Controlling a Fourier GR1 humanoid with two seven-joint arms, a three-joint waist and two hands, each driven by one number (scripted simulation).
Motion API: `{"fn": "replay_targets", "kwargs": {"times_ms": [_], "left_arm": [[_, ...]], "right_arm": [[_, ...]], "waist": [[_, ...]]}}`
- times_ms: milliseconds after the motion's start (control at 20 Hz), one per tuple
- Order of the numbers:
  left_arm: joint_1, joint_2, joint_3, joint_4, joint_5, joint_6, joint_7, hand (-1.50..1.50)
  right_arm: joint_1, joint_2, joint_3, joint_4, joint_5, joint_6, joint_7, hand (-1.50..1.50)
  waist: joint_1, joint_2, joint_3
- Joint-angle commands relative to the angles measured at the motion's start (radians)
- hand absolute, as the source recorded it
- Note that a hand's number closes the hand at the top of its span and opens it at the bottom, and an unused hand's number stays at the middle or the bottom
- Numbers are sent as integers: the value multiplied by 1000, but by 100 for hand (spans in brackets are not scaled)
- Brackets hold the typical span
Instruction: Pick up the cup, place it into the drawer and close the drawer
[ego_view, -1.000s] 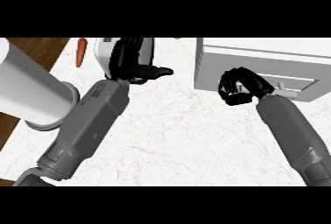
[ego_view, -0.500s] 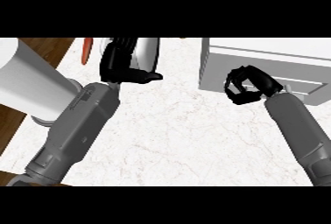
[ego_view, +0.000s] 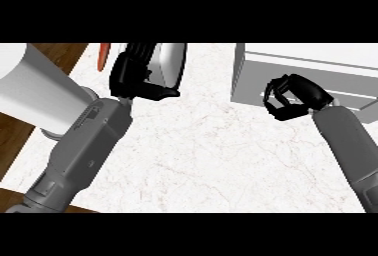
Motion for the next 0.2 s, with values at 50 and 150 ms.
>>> {"fn": "replay_targets", "kwargs": {"times_ms": [50,150], "left_arm": [[11,3,1,-15,9,-17,8,-150],[17,17,-2,-20,3,-24,7,-150]], "right_arm": [[-177,-107,-90,25,3,-124,84,150],[-159,-114,-90,18,0,-119,76,150]], "waist": [[43,15,-16],[42,14,-14]]}}
